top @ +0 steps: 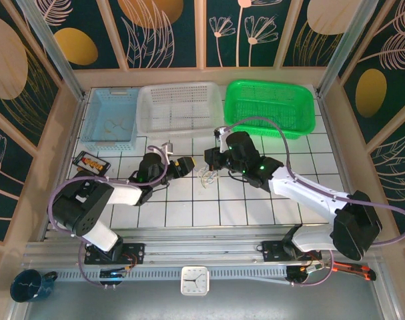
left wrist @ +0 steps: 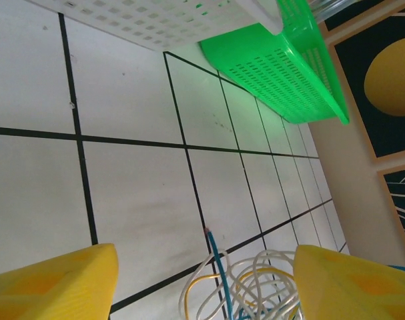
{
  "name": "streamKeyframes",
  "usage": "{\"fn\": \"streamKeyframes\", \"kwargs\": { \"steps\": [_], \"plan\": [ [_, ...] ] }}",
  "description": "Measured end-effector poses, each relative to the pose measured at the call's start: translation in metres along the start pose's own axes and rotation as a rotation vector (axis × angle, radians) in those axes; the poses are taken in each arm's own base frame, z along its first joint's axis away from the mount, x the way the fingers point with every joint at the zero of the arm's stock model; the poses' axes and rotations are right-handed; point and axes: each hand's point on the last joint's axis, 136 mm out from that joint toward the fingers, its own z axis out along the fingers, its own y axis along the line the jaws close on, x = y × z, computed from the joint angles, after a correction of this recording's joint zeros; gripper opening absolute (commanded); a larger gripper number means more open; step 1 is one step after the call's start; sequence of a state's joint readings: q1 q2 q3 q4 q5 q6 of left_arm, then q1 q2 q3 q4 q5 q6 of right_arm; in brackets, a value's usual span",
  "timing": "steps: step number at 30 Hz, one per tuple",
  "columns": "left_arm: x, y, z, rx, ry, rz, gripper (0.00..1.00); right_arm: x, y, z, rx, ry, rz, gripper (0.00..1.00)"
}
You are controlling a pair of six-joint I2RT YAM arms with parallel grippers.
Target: Untangle the cables
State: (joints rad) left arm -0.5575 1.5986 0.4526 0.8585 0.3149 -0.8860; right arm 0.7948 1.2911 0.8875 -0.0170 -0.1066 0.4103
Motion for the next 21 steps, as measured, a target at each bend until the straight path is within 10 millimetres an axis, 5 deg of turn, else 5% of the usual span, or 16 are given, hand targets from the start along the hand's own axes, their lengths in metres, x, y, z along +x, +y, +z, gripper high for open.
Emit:
{"fn": "streamKeyframes", "kwargs": {
  "steps": [21],
  "plan": [
    [0.005,-0.006,0.013,0.043,0.014,-0.020,0.37,0.000,0.004,-0.002,-0.026,-0.008,0.013,0.00]
  ]
}}
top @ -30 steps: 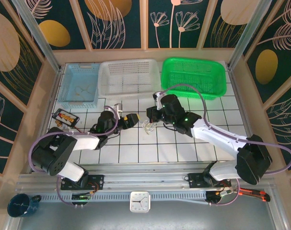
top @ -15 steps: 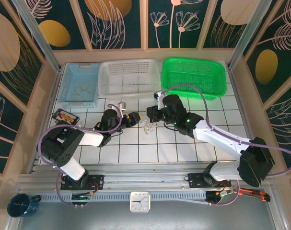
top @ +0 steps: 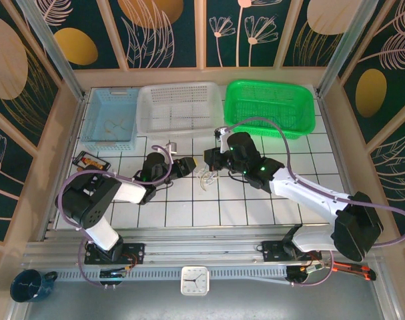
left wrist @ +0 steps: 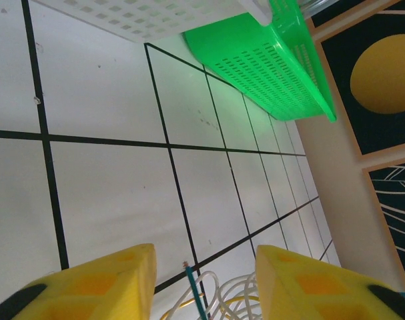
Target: Untangle the cables
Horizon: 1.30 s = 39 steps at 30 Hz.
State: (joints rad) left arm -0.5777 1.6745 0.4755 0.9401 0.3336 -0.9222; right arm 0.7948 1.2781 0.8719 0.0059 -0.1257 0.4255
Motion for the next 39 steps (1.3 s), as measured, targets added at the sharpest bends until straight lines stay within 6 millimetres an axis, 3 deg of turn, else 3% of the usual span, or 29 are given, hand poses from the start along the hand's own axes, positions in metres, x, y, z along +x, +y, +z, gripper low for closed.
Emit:
{"fn": "streamKeyframes", "kwargs": {
  "steps": [4,10,15,20,23,27,30,35,39],
  "plan": [
    [0.001,-0.001,0.002,0.005,0.003,-0.006,0.27,0.000,0.000,0.000,-0.002,-0.003,0.000,0.00],
    [0.001,-0.005,0.004,0.020,0.002,-0.012,0.00,0.002,-0.001,-0.002,-0.005,-0.008,-0.001,0.00],
    [-0.002,-0.008,0.004,0.028,-0.003,-0.002,0.00,0.008,-0.006,-0.002,0.004,0.000,0.001,0.02],
    [-0.015,-0.027,0.000,0.046,-0.025,0.036,0.00,0.031,-0.029,0.000,0.045,0.030,0.021,0.46],
    [-0.033,-0.054,-0.007,0.087,-0.061,0.078,0.00,0.049,-0.045,0.001,0.070,0.052,0.020,0.56],
    [-0.056,-0.089,-0.016,0.142,-0.106,0.131,0.00,0.062,-0.054,-0.002,0.078,0.060,-0.003,0.59],
    [-0.065,-0.103,-0.021,0.161,-0.123,0.155,0.00,0.058,-0.051,-0.002,0.063,0.038,-0.030,0.61],
    [-0.066,-0.107,-0.022,0.156,-0.115,0.153,0.00,0.046,-0.044,0.000,0.031,-0.009,-0.067,0.62],
    [-0.067,-0.109,-0.022,0.156,-0.108,0.151,0.00,0.039,-0.041,0.013,0.019,-0.019,-0.079,0.63]
  ]
}}
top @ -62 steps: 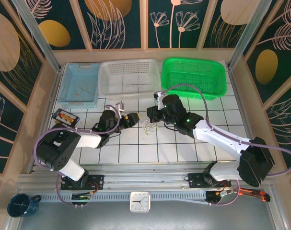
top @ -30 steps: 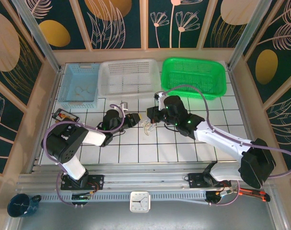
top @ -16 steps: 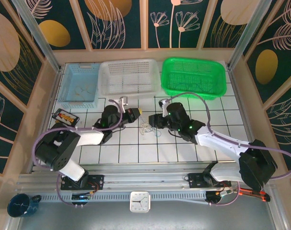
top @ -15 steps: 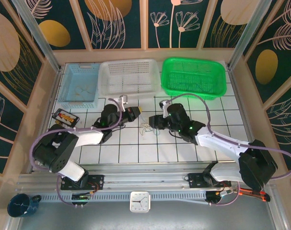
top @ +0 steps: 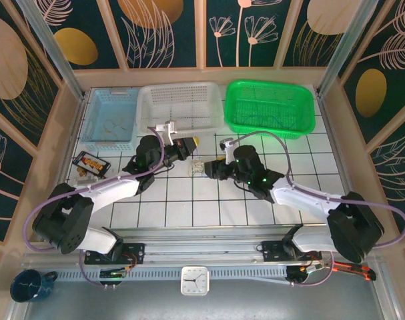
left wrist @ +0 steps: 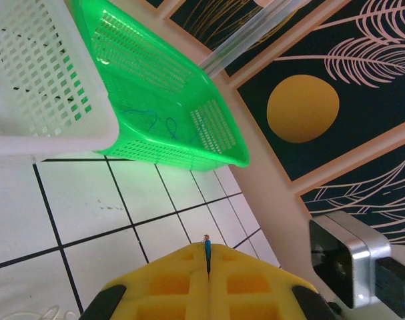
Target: Untangle the cables
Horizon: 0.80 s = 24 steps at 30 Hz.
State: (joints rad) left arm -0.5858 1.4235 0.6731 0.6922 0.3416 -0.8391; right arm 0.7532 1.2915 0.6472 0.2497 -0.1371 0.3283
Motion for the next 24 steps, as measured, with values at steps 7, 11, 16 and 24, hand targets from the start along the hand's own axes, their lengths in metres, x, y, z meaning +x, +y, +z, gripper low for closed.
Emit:
{"fn": "streamKeyframes", "kwargs": {
  "steps": [7,11,16,24],
  "plan": [
    [-0.008,-0.017,-0.004,0.039,-0.009,-0.001,0.00,-0.005,-0.001,0.030,-0.014,-0.012,-0.003,0.62],
    [-0.015,-0.029,-0.006,0.067,-0.021,-0.007,0.00,-0.010,0.000,0.048,-0.028,-0.027,-0.002,0.57],
    [-0.028,-0.049,-0.010,0.109,-0.047,-0.011,0.00,-0.002,-0.007,0.068,-0.024,-0.022,0.016,0.33],
    [-0.077,-0.109,-0.020,0.205,-0.129,0.030,0.00,0.032,-0.027,0.071,0.018,0.011,0.073,0.30]
  ]
}}
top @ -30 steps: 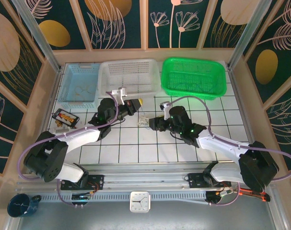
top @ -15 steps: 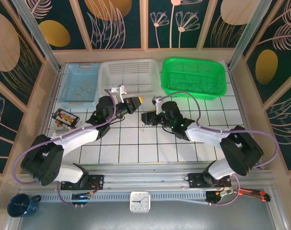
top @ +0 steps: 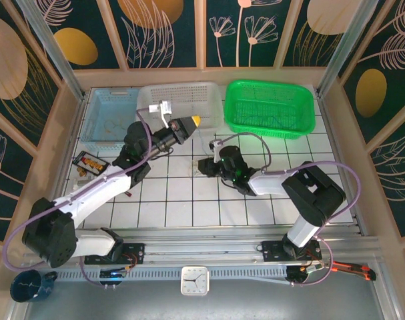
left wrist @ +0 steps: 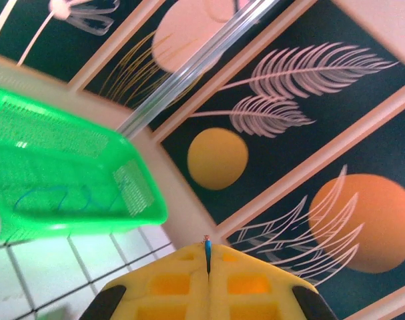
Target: Untangle the cables
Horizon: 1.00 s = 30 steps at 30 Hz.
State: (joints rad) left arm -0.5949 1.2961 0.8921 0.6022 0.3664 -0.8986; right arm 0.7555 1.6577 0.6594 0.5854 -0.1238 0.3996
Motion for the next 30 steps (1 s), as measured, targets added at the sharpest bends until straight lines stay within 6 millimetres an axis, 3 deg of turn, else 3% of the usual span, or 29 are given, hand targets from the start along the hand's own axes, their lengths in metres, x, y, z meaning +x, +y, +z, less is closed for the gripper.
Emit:
{"fn": "streamKeyframes", "kwargs": {
  "steps": [4,8,17,30],
  "plan": [
    [-0.030,-0.037,0.000,0.057,-0.050,0.038,0.00,0.027,-0.015,-0.006,0.038,0.039,0.034,0.37],
    [-0.049,-0.059,0.000,0.090,-0.083,0.068,0.00,0.042,-0.024,-0.010,0.061,0.066,0.057,0.49],
    [-0.066,-0.079,-0.002,0.096,-0.106,0.113,0.00,0.040,-0.023,-0.013,0.069,0.050,0.058,0.53],
    [-0.117,-0.158,-0.015,0.235,-0.192,0.196,0.00,0.045,-0.029,-0.015,0.095,0.054,0.077,0.50]
  ]
}}
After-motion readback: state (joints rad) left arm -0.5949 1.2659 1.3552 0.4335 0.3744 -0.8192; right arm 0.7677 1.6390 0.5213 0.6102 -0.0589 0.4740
